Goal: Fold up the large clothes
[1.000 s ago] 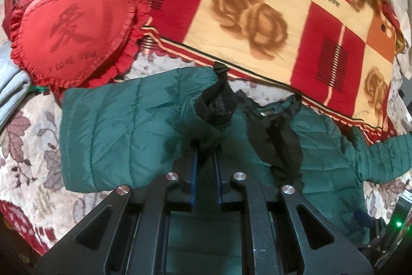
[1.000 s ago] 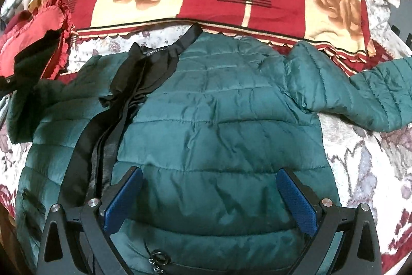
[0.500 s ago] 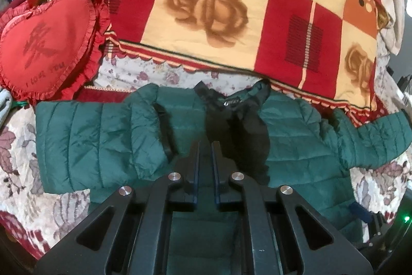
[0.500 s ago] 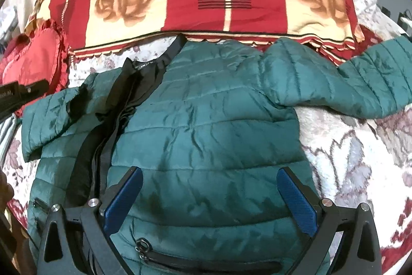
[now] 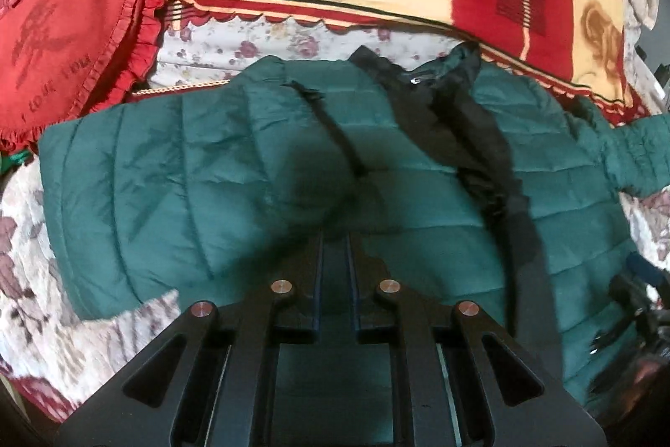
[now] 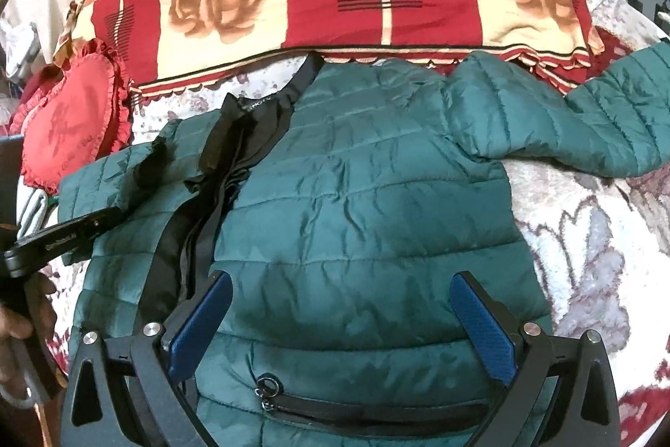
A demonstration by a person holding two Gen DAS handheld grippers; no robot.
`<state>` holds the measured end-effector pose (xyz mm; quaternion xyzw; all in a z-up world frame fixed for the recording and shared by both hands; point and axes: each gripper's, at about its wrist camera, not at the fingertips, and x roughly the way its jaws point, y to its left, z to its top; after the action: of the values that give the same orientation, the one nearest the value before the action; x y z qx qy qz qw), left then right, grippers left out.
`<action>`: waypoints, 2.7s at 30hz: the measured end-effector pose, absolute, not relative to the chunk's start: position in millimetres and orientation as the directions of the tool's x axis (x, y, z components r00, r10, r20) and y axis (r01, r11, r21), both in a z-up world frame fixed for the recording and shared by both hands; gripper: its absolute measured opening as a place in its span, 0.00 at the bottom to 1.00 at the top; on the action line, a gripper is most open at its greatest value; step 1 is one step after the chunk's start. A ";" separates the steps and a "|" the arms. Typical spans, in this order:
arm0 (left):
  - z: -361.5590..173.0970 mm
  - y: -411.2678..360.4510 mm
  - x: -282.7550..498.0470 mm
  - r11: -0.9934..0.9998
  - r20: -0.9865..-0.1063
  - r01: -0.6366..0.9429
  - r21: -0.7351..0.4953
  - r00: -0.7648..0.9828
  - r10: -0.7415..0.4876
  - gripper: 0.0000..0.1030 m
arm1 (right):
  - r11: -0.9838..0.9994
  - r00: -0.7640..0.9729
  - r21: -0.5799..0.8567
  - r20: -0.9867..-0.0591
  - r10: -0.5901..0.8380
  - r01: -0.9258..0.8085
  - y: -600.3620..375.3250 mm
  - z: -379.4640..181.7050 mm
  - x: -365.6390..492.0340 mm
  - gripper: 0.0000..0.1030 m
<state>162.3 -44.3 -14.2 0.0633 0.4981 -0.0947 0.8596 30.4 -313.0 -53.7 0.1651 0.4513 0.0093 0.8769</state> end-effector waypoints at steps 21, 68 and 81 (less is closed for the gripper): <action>-55.3 -61.2 200.7 0.827 -0.787 0.355 0.436 0.596 0.159 0.69 | 0.934 0.579 0.334 -0.790 0.203 0.129 -311.5 -59.9 35.2 1.00; 3.9 -180.7 172.5 0.773 -0.701 0.464 -0.433 0.366 -0.612 0.72 | 0.878 0.625 0.422 -0.754 0.201 0.226 -349.5 -59.1 22.5 1.00; 24.8 -49.5 153.7 0.955 -0.777 0.228 -0.188 0.561 -0.286 0.72 | 0.824 0.632 0.547 -0.693 0.348 0.147 -321.8 -46.7 57.2 1.00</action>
<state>153.7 -49.5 24.8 -0.0328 0.4453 -0.1456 0.8828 57.2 -321.8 -46.7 0.2907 0.4251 0.0588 0.8552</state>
